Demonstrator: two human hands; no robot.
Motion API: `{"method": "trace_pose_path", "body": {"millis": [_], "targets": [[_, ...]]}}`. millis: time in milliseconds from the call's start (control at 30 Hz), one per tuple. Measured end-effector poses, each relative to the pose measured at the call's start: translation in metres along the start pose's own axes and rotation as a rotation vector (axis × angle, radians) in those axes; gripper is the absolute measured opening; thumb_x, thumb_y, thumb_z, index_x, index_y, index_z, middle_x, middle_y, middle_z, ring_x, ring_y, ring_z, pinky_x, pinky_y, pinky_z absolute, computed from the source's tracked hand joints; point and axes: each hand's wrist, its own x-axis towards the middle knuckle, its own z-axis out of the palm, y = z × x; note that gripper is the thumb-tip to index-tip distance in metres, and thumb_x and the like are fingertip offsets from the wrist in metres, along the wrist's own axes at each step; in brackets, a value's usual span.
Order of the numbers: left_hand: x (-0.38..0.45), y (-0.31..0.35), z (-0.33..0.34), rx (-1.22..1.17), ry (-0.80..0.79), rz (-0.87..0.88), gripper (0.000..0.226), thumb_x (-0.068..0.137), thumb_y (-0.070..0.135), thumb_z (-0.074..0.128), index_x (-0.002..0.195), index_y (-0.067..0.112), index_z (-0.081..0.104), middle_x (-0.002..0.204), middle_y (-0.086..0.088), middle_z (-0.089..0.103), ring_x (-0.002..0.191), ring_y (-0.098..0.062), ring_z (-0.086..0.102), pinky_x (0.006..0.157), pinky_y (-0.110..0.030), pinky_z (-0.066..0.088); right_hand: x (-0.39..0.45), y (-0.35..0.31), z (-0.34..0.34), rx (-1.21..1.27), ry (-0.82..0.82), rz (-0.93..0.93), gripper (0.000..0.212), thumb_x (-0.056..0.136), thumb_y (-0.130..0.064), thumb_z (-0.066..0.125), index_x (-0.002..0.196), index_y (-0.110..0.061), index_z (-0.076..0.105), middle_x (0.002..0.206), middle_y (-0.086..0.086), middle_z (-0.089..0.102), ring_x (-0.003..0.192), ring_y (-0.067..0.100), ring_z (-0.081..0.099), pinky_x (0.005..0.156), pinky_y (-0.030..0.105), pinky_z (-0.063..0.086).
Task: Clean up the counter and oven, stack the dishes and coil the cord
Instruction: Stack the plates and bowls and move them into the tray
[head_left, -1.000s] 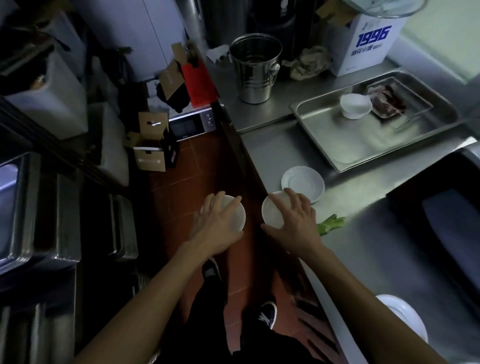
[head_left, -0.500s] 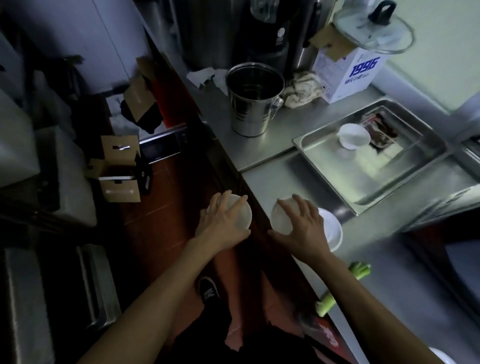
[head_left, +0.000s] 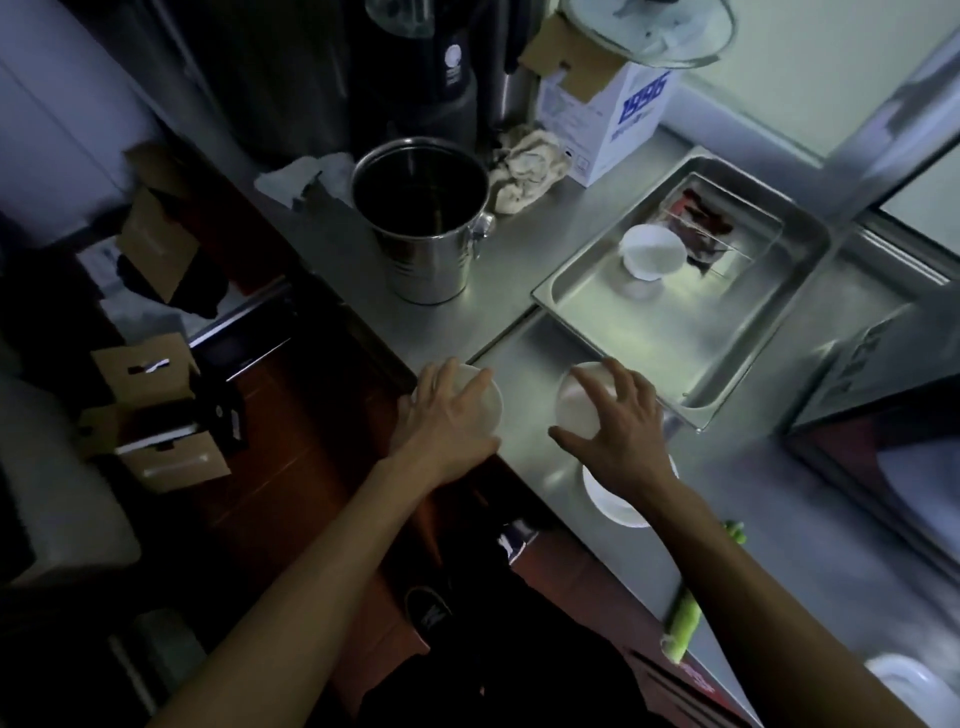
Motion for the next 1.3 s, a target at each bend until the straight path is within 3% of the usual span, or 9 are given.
{"method": "trace_pose_path", "body": {"millis": [333, 500, 900, 1033, 1300], "targets": [[0.115, 0.056, -0.018, 0.116, -0.052, 0.201, 0.091, 0.074, 0.059, 0.064, 0.150, 0.046, 0.016, 0.156, 0.003, 0.008, 0.142, -0.024, 0.006, 0.111, -0.056, 0.027, 0.069, 0.058, -0.021, 0.071, 0.104, 0.180, 0.084, 0.071, -0.053, 0.079, 0.145, -0.036, 0.043, 0.158, 0.007, 0.029, 0.142, 0.036, 0.024, 0.109, 0.056, 0.031], [0.159, 0.091, -0.025, 0.115, -0.064, 0.277, 0.092, 0.076, 0.060, 0.067, 0.151, 0.047, 0.015, 0.161, 0.001, 0.005, 0.146, -0.024, 0.003, 0.111, -0.054, 0.026, 0.086, 0.081, -0.034, 0.070, 0.137, 0.242, 0.084, 0.071, -0.055, 0.077, 0.145, -0.035, 0.043, 0.158, 0.008, 0.029, 0.142, 0.037, 0.026, 0.110, 0.056, 0.032], [0.285, 0.182, -0.022, 0.153, -0.047, 0.506, 0.092, 0.075, 0.062, 0.068, 0.149, 0.041, 0.019, 0.158, -0.001, 0.013, 0.144, -0.032, 0.016, 0.107, -0.060, 0.035, 0.109, 0.124, -0.053, 0.071, 0.213, 0.408, 0.082, 0.072, -0.059, 0.073, 0.144, -0.034, 0.043, 0.157, 0.007, 0.030, 0.141, 0.036, 0.027, 0.110, 0.058, 0.033], [0.321, 0.209, -0.022, 0.131, -0.009, 0.549, 0.091, 0.077, 0.059, 0.071, 0.149, 0.041, 0.018, 0.158, 0.000, 0.012, 0.144, -0.032, 0.016, 0.104, -0.059, 0.036, 0.123, 0.128, -0.058, 0.077, 0.185, 0.474, 0.083, 0.074, -0.062, 0.071, 0.147, -0.039, 0.036, 0.160, 0.003, 0.022, 0.145, 0.032, 0.020, 0.114, 0.055, 0.028], [0.384, 0.234, 0.008, 0.188, -0.135, 0.534, 0.095, 0.076, 0.063, 0.070, 0.152, 0.041, 0.017, 0.163, -0.003, 0.009, 0.149, -0.035, 0.009, 0.113, -0.062, 0.025, 0.155, 0.150, -0.058, 0.101, 0.189, 0.546, 0.085, 0.074, -0.061, 0.073, 0.147, -0.040, 0.034, 0.161, 0.001, 0.020, 0.146, 0.031, 0.019, 0.114, 0.056, 0.030]]}}
